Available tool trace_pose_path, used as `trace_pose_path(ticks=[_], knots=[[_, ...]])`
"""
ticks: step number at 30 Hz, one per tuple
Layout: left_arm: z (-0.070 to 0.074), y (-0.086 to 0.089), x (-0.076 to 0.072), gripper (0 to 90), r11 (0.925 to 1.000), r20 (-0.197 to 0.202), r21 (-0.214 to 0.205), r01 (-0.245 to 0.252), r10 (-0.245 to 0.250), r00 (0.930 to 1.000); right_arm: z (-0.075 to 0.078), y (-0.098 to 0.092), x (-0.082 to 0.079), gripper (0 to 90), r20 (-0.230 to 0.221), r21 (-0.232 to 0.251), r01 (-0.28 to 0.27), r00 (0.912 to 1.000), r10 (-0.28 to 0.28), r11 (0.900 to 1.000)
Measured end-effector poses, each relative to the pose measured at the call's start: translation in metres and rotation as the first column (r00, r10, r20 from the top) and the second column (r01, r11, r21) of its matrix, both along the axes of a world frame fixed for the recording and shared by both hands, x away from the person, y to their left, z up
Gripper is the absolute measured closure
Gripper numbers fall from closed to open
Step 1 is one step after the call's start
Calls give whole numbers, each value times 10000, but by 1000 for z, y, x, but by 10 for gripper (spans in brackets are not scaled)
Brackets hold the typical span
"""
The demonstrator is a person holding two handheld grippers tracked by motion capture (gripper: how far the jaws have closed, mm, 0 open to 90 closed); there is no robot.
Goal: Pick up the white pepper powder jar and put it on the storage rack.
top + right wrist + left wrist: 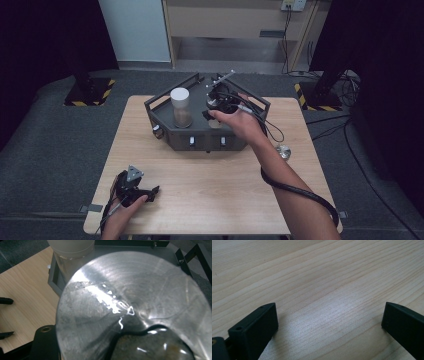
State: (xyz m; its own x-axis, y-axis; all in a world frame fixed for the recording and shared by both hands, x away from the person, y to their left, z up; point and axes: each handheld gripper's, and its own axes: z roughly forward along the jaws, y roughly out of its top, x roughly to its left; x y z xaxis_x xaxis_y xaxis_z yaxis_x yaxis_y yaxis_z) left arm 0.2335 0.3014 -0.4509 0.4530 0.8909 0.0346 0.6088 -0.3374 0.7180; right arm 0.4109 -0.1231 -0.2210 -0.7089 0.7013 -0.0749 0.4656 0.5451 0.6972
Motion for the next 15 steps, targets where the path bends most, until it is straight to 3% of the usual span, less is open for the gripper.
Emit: trace_pose_path(ticks=[15], knots=[[0, 0, 0, 0, 10000, 1, -3, -2, 2, 10000, 6, 9, 22, 310, -34, -47, 335, 9994, -335, 9994]])
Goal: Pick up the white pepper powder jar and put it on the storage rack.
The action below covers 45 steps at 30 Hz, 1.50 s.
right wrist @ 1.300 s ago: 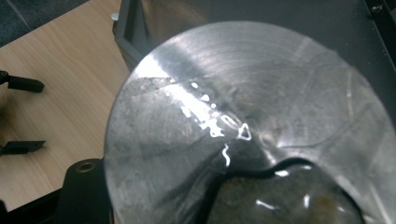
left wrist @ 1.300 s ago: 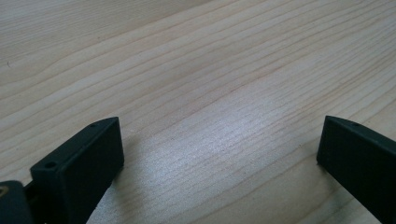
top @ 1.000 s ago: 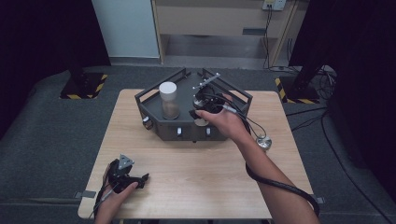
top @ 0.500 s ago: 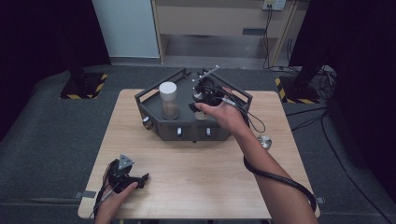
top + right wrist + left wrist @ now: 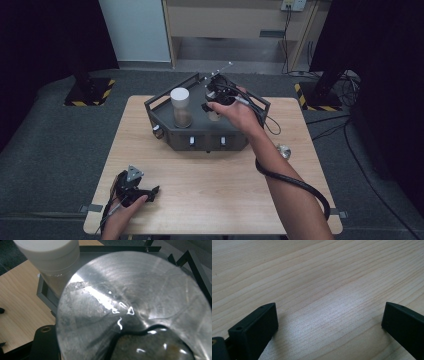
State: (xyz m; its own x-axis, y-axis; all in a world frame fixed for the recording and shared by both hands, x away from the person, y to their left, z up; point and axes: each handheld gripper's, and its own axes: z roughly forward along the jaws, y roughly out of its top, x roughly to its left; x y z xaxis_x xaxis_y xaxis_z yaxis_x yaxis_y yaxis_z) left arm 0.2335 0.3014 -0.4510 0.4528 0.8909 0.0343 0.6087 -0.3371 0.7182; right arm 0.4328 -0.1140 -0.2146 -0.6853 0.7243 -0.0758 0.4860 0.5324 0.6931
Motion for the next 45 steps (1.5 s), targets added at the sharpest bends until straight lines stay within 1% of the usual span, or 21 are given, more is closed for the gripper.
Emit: trace_pose_path(ticks=[6, 10, 16, 20, 27, 29, 33, 45], knots=[[0, 0, 0, 0, 10000, 0, 1, 1, -1, 10000, -2, 0, 7, 310, -59, 80, 212, 9998, -212, 9997], [0, 0, 0, 0, 10000, 1, 1, 0, 0, 10000, -4, 1, 12, 310, -80, -20, 271, 9996, -271, 9996], [0, 0, 0, 0, 10000, 4, 7, -2, 2, 10000, -8, 3, 17, 310, -141, 5, 361, 9992, -361, 9993], [0, 0, 0, 0, 10000, 5, 3, -2, 2, 10000, -13, 6, 18, 310, -137, 64, 337, 9993, -336, 9994], [0, 0, 0, 0, 10000, 5, 4, -2, 2, 10000, -22, 15, 23, 310, -329, -79, 211, 9992, -214, 9997], [0, 0, 0, 0, 10000, 5, 3, -4, 4, 10000, -25, 17, 24, 310, -325, -120, 154, 9993, -157, 9998], [0, 0, 0, 0, 10000, 6, 4, -6, 6, 10000, -29, 18, 26, 310, -344, -58, 217, 9992, -219, 9997], [0, 0, 0, 0, 10000, 6, 5, -5, 5, 10000, -41, 20, 30, 310, -434, -96, 234, 9988, -238, 9997]])
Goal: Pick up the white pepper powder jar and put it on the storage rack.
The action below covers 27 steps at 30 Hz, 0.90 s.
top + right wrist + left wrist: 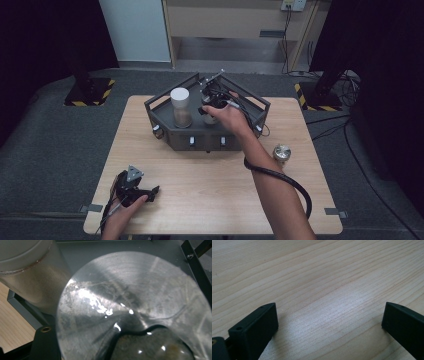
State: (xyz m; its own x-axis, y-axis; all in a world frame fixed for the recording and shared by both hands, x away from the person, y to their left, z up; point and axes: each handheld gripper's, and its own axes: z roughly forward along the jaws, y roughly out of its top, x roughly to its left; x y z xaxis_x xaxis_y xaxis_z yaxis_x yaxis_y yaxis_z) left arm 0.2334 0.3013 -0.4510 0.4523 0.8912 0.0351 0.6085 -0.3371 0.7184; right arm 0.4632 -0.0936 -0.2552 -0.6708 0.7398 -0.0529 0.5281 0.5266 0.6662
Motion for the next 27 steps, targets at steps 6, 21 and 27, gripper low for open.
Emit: trace_pose_path(ticks=[6, 21, 27], knots=[[0, 0, 0, 0, 10000, 1, 0, -2, 2, 10000, -7, 1, 2, 310, -105, 20, 54, 9999, -54, 10000], [0, 0, 0, 0, 10000, 1, 1, -3, 3, 10000, -15, -2, 5, 310, -219, 240, 234, 9995, -229, 9994], [0, 0, 0, 0, 10000, 0, 1, -1, 1, 10000, -18, -5, 5, 309, -183, 375, 219, 9996, -212, 9991]])
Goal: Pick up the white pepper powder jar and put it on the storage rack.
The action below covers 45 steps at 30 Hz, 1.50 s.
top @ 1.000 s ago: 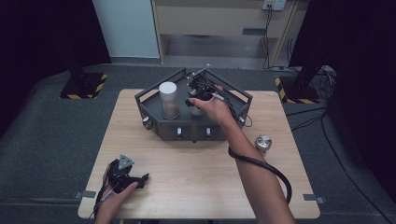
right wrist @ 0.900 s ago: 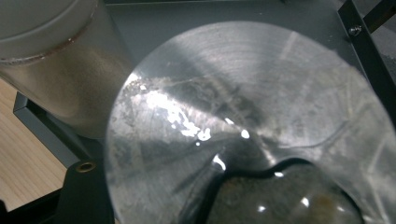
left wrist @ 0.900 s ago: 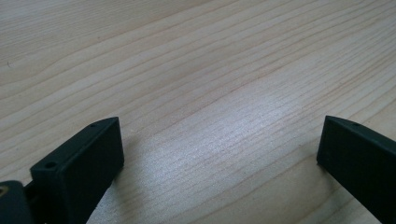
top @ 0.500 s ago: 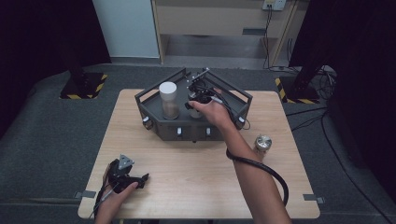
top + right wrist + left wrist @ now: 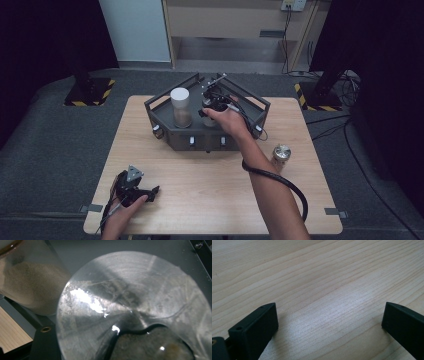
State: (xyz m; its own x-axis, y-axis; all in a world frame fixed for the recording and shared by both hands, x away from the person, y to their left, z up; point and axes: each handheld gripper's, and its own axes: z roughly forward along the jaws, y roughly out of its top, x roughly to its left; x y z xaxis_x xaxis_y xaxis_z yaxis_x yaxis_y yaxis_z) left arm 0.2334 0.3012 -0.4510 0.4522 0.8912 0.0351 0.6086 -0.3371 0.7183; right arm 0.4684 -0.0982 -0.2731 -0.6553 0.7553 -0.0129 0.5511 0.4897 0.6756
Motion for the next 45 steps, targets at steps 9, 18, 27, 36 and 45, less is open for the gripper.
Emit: trace_pose_path(ticks=[9, 18, 27, 36, 45], knots=[[0, 0, 0, 0, 10000, 1, 3, 0, 0, 10000, -4, -2, -3, 308, 184, 102, -28, 9998, 26, 9999], [0, 0, 0, 0, 10000, 1, 3, -3, 3, 10000, -6, -3, -4, 306, 239, 201, -6, 9997, 1, 9998], [0, 0, 0, 0, 10000, 0, 0, -2, 2, 10000, -5, -5, -8, 168, 305, 313, -117, 9995, 107, 9994], [0, 0, 0, 0, 10000, 0, 4, -1, 1, 10000, 3, -17, -29, 84, 778, 541, -149, 9969, 107, 9984], [0, 0, 0, 0, 10000, -18, 4, 13, -13, 10000, 13, -36, -48, 63, 1095, 476, -506, 9930, 452, 9976]])
